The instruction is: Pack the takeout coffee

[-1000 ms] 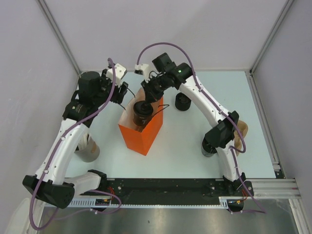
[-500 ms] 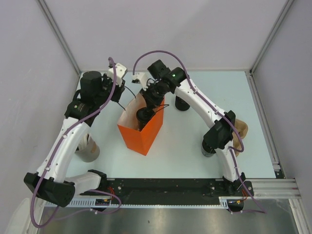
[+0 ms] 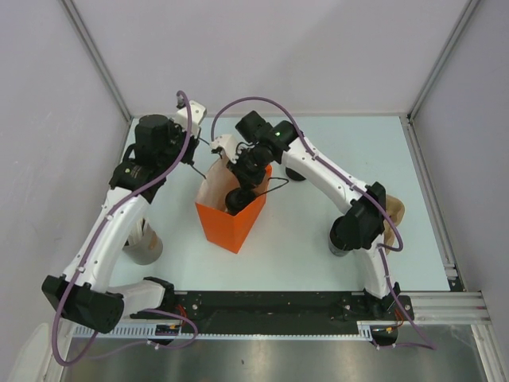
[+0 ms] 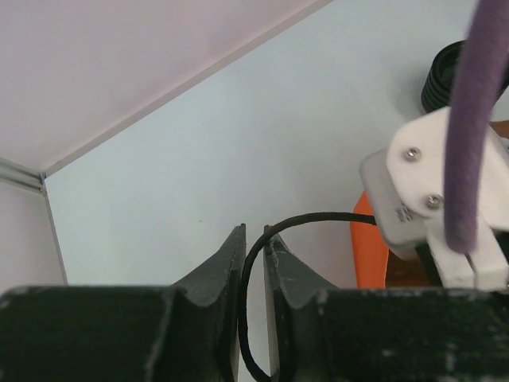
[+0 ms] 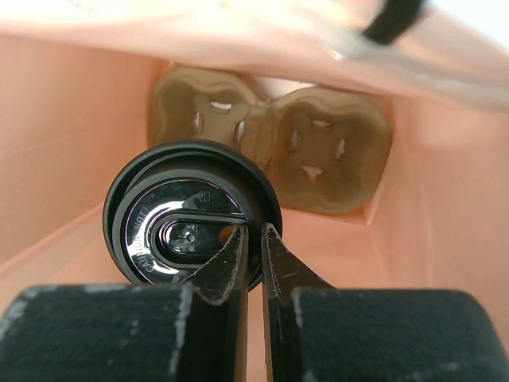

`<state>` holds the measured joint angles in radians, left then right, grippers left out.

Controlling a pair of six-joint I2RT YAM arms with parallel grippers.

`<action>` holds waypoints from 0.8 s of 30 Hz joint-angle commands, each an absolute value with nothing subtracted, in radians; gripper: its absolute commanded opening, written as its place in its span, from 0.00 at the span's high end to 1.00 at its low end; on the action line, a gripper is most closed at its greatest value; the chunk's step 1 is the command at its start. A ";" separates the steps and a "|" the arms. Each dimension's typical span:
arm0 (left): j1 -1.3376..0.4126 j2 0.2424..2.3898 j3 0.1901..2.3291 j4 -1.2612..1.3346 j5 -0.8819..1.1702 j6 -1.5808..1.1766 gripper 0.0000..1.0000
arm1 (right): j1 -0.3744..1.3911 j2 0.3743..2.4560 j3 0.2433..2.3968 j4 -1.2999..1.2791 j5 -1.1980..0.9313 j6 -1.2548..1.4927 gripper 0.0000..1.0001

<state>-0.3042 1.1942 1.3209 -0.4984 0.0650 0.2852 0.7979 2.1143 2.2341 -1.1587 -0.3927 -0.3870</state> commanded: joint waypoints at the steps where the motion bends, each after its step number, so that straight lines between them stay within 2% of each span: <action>1: -0.291 1.209 1.319 -0.469 0.003 0.241 0.82 | 0.810 2.040 2.203 -1.131 -0.387 -0.434 1.00; 9: -0.282 1.239 1.338 -0.480 -0.070 0.219 0.82 | 0.822 2.037 2.200 -1.140 -0.347 -0.491 1.00; 24: -0.270 1.230 1.328 -0.476 -0.057 0.193 0.80 | 0.888 2.069 2.183 -1.189 -0.270 -0.594 1.00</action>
<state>-0.2810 1.2419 1.3212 -0.4957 -0.0422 0.2180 0.8772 2.0884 2.1921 -1.1553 -0.2928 -0.5545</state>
